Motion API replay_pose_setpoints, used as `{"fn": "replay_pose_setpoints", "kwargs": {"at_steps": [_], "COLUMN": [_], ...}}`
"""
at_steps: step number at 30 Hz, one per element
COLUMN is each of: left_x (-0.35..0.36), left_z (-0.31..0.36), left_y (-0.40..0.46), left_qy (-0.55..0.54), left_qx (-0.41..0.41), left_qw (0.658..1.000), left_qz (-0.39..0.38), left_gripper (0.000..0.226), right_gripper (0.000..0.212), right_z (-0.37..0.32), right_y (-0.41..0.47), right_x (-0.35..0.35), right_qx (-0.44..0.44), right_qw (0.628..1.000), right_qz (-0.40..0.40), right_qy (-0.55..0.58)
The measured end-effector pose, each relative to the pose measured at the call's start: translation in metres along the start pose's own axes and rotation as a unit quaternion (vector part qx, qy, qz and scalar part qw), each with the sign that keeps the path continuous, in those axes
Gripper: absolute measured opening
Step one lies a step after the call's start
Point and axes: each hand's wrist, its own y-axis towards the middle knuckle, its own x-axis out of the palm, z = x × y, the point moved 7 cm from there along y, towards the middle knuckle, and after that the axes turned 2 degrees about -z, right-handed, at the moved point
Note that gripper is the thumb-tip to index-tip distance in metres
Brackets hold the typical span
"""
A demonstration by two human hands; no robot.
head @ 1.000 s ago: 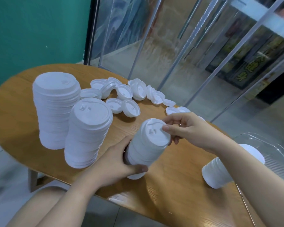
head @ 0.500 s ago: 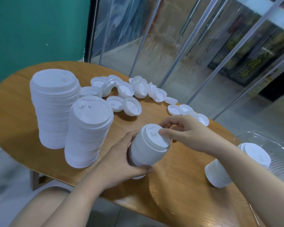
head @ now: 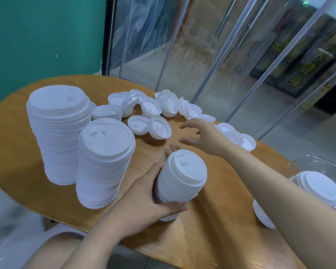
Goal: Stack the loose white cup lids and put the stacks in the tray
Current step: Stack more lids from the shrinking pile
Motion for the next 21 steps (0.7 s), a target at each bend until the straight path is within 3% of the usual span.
{"fn": "replay_pose_setpoints", "kwargs": {"at_steps": [7, 11, 14, 21], "left_x": [-0.001, -0.002, -0.002, -0.002], "left_z": [-0.004, -0.005, -0.005, -0.005], "left_y": [0.002, 0.003, 0.004, 0.004], "left_qy": [-0.005, 0.001, -0.001, -0.007], "left_qx": [-0.006, -0.010, -0.014, -0.019], "left_qw": [1.000, 1.000, 1.000, 1.000], "left_qz": [-0.010, -0.009, -0.013, -0.013], "left_gripper": [0.082, 0.080, 0.081, 0.082], "right_gripper": [0.059, 0.036, 0.013, 0.012], "right_z": [-0.013, -0.019, -0.017, -0.028], "right_y": [0.039, 0.049, 0.052, 0.037], "right_x": [0.033, 0.047, 0.051, 0.040], "right_qx": [-0.036, -0.057, -0.091, -0.082], "right_qw": [0.997, 0.994, 0.991, 0.989], "right_qz": [0.022, 0.007, 0.049, 0.049], "right_qy": [-0.068, -0.092, -0.082, -0.115]}}
